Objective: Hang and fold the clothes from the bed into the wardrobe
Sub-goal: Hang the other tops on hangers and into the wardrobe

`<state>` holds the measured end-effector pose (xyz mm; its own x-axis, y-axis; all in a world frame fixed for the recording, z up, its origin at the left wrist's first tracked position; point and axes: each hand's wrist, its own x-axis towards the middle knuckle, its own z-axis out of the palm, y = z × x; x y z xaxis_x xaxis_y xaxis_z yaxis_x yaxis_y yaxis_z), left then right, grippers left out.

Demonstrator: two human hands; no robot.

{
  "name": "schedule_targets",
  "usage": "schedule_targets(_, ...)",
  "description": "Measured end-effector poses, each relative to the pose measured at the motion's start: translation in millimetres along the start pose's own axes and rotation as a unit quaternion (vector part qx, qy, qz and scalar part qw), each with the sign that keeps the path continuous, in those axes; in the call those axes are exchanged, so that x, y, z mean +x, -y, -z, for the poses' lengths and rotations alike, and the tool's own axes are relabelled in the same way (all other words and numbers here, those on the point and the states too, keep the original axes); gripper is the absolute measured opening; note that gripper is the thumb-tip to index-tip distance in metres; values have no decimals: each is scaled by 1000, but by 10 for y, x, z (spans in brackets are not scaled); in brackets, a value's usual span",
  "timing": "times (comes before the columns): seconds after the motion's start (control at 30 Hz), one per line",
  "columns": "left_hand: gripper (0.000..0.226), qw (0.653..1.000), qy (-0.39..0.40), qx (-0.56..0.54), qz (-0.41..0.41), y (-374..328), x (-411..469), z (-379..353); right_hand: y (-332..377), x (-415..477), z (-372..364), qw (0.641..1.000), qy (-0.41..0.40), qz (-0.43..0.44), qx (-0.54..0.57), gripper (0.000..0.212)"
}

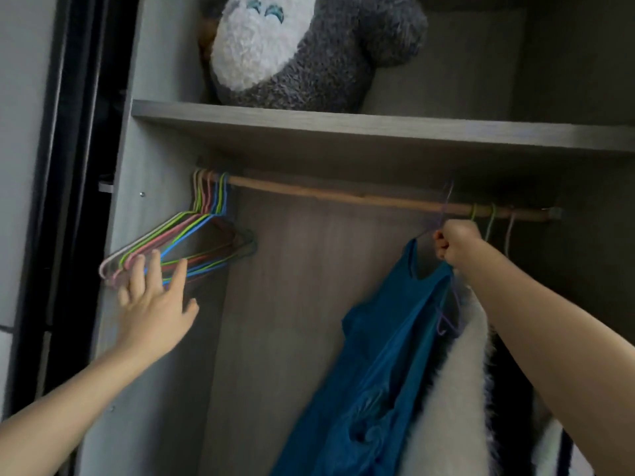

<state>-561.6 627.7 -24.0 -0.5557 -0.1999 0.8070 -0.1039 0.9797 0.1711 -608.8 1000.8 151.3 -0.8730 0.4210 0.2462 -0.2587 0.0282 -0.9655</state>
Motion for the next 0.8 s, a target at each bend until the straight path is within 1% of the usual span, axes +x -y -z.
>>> schedule_targets(0.03, 61, 1000, -8, -6, -12, -5, 65, -57, 3, 69, -7, 1000, -12, 5, -10, 30)
schedule_targets(0.13, 62, 997, -65, -18, -43, 63, 240, -135, -8, 226, 25, 998, -35, 15, -45, 28)
schedule_targets(0.27, 58, 990, -128, -24, -55, 264, 453, -172, -124, 460, 39, 988, -68, 8, -141, 30)
schedule_targets(0.37, 55, 986, -152, -25, -62, 404, 530, -190, -263, 553, -11, 981, -85, -5, -174, 19)
schedule_targets(0.47, 55, 985, -161, -12, -68, 566, 518, -210, -333, 554, -32, 962, -100, 4, -253, 20)
schedule_targets(0.53, 55, 985, -163, -13, -56, 665, 510, -203, -301, 461, -54, 941, -110, 13, -320, 9)
schedule_targets(0.57, 55, 985, -163, -9, -53, 706, 506, -195, -284, 402, -87, 922, -115, 24, -370, 9)
schedule_targets(0.63, 54, 984, -169, 6, -50, 803, 498, -182, -279, 249, -232, 852, -135, 70, -502, 23)
schedule_targets(0.67, 55, 983, -175, 13, -52, 865, 493, -173, -303, 153, -352, 817, -149, 115, -545, 28)
schedule_targets(0.7, 55, 982, -179, 17, -54, 918, 488, -163, -329, 47, -489, 792, -153, 160, -569, 31)
schedule_targets(0.73, 56, 981, -186, 23, -56, 993, 485, -138, -362, -46, -663, 780, -134, 198, -578, 32)
schedule_targets(0.77, 58, 979, -191, 30, -58, 1060, 487, -108, -397, -140, -843, 783, -102, 215, -575, 33)
schedule_targets(0.8, 59, 978, -196, 36, -57, 1147, 478, -68, -450, -205, -1056, 795, -62, 220, -562, 33)
